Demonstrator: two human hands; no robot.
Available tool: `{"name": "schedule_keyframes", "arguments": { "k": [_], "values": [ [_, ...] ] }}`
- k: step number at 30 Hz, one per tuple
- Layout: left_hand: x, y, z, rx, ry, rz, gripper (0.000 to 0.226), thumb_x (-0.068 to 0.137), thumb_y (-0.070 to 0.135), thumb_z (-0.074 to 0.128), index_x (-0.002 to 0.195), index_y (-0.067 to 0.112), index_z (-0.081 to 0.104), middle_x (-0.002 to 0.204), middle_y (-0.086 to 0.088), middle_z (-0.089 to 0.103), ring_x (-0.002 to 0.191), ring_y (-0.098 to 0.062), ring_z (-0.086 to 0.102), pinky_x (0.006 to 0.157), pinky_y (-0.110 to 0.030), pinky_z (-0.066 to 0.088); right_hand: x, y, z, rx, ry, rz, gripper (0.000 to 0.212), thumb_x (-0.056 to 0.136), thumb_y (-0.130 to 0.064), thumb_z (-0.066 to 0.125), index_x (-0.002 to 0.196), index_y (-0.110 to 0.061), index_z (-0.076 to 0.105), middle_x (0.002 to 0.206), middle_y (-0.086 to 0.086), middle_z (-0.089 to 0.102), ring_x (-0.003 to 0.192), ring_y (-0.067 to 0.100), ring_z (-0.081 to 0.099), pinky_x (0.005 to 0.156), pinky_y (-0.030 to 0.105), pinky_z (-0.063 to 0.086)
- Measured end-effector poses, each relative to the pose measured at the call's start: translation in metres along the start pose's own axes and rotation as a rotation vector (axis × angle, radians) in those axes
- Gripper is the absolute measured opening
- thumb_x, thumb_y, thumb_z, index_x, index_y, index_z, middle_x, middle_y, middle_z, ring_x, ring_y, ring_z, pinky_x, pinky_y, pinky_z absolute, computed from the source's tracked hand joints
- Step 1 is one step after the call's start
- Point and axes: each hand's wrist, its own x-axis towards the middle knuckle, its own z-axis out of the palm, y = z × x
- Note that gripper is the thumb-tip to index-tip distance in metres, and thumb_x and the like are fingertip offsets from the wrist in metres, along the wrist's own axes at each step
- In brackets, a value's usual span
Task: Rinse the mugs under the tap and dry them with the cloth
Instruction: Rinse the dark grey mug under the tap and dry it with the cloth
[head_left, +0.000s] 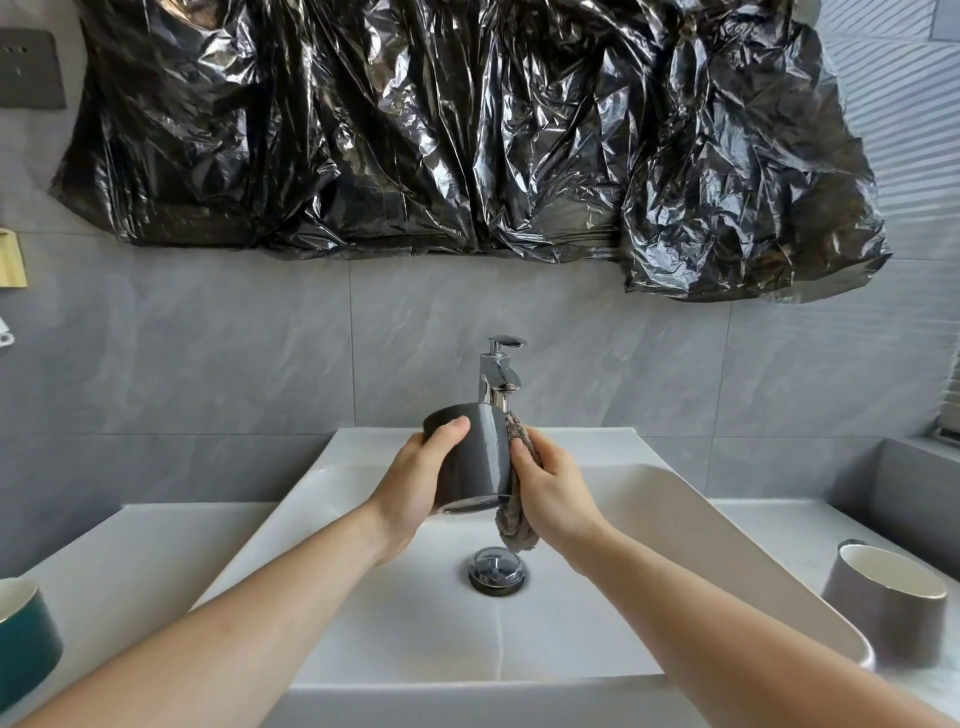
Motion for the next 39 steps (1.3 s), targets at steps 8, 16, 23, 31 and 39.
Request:
{"name": "schedule_keyframes", "arguments": {
  "k": [8,16,23,31,39],
  "values": [
    [0.007,-0.007,-0.005,0.274,0.269,0.133,0.041,0.099,0.051,0.061,0.111,0.014,0.075,0.106,-0.001,0.08,0.106,-0.017,0.074,0.101,-0.043,0.056,-0.008,-0.009,0.015,-0.098,-0.075,-0.225,0.042,0.105,-0.024,0.046,0.141,-0.039,0.06,0.144,-0.013,0.061,0.136,0.004,0.054,0.117,0.036,0.039],
    [0.004,-0.006,0.003,0.244,0.238,0.186,0.062,0.085,0.07,0.064,0.118,0.018,0.064,0.111,0.002,0.077,0.106,-0.014,0.072,0.094,-0.035,0.056,-0.004,-0.005,0.008,0.005,-0.048,-0.025,0.04,0.113,-0.014,0.035,0.145,-0.022,0.056,0.136,0.001,0.068,0.125,0.013,0.061,0.117,0.045,0.043],
    [0.008,-0.007,-0.002,0.161,0.287,-0.016,0.053,0.102,0.058,0.05,0.133,0.014,0.053,0.125,-0.004,0.069,0.117,-0.019,0.066,0.106,-0.042,0.051,-0.008,-0.005,0.019,-0.156,-0.115,-0.133,0.051,0.111,-0.015,0.042,0.161,-0.019,0.036,0.164,-0.007,0.037,0.152,0.002,0.029,0.127,0.024,0.02],
    [0.002,-0.004,0.001,0.177,0.079,0.039,0.029,0.102,0.038,0.06,0.124,0.02,0.068,0.108,0.004,0.08,0.099,-0.011,0.076,0.07,-0.019,0.057,0.003,0.0,0.001,0.233,0.004,0.115,0.029,0.112,-0.032,0.045,0.135,-0.031,0.062,0.125,0.0,0.075,0.123,0.024,0.068,0.11,0.048,0.051],
    [0.001,0.001,0.003,0.197,0.065,0.049,0.064,0.097,0.076,0.034,0.128,0.03,0.066,0.123,0.008,0.071,0.11,0.011,0.064,0.097,-0.022,0.05,0.003,-0.003,0.0,0.474,-0.074,0.194,0.023,0.11,-0.031,0.05,0.122,-0.021,0.067,0.095,0.019,0.074,0.07,0.032,0.07,0.057,0.039,0.058]
  ]
}}
